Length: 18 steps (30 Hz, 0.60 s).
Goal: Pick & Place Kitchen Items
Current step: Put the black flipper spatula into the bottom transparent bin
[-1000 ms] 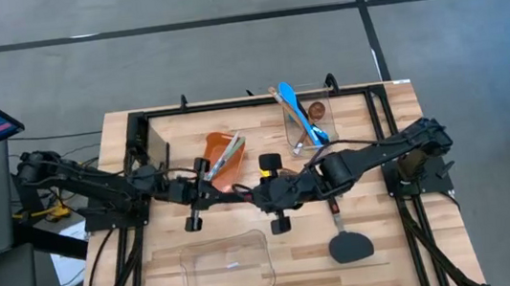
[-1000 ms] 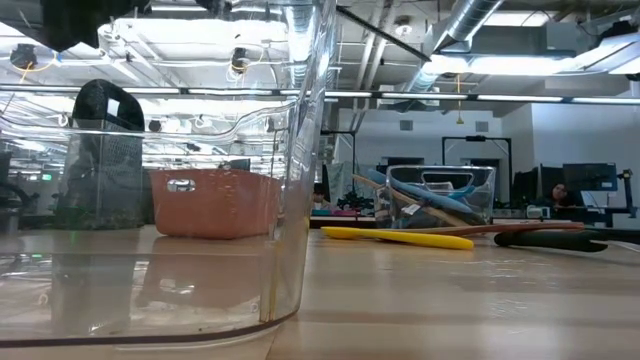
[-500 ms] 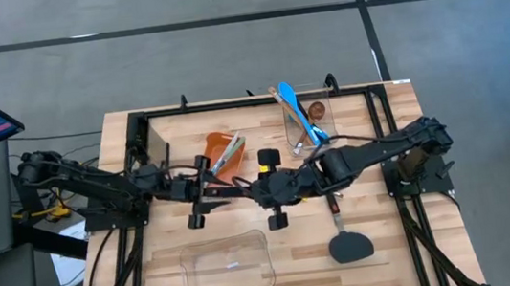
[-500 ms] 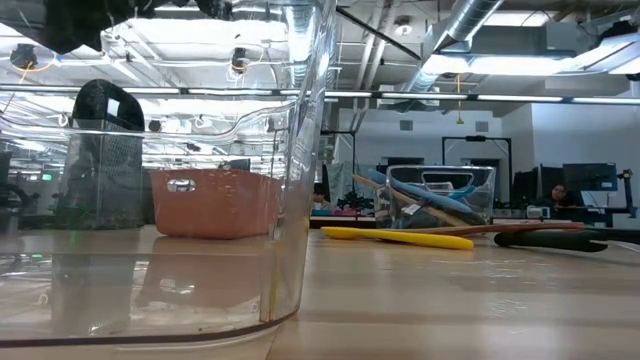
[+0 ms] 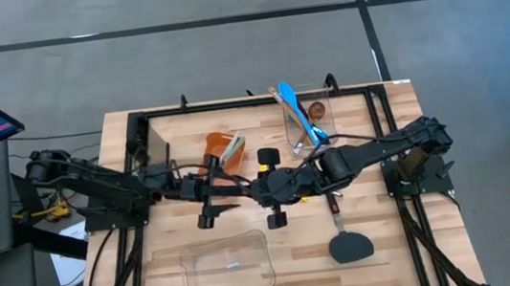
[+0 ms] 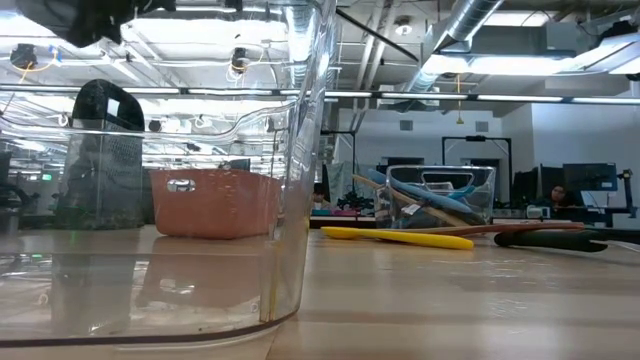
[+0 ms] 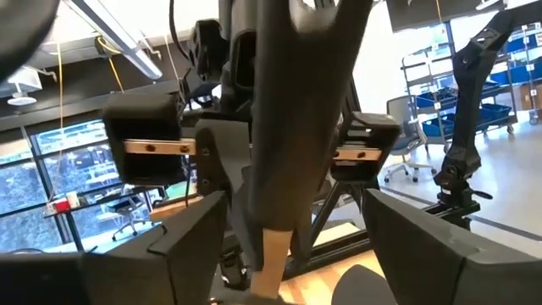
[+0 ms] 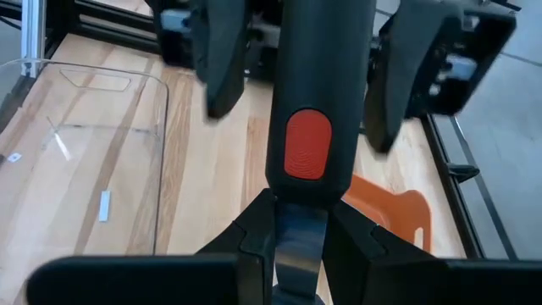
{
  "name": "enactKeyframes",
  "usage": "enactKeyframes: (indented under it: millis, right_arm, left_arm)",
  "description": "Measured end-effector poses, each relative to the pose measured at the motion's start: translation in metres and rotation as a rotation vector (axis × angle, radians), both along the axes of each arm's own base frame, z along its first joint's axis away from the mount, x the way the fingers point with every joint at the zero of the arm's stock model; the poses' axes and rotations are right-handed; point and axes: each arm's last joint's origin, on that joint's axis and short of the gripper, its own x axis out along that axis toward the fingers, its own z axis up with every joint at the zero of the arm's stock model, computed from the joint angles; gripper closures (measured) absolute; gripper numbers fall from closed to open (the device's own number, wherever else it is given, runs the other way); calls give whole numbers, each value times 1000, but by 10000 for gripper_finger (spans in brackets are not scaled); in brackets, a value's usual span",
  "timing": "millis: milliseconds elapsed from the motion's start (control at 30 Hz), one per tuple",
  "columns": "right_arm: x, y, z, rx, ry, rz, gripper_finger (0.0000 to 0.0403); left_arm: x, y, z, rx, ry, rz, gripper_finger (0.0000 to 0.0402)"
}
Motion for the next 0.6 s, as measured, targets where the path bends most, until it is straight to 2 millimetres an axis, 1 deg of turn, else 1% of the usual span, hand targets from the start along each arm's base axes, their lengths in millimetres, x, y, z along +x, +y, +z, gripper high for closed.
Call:
enactKeyframes:
  millis: [167, 267, 467, 600]
  right_arm:
    - [0, 0, 0, 0, 6, 2, 343]
    - [-1, 0, -1, -1, 13, 3, 343]
    - [-3, 2, -3, -3, 33, 7, 342]
    - [-3, 3, -3, -2, 34, 8, 342]
  left_arm:
    - [22, -4, 7, -1, -7, 0, 136]
    - [30, -5, 12, -3, -18, 0, 139]
    - [31, -5, 15, -3, -28, 0, 155]
    - [31, -5, 15, -4, -27, 0, 184]
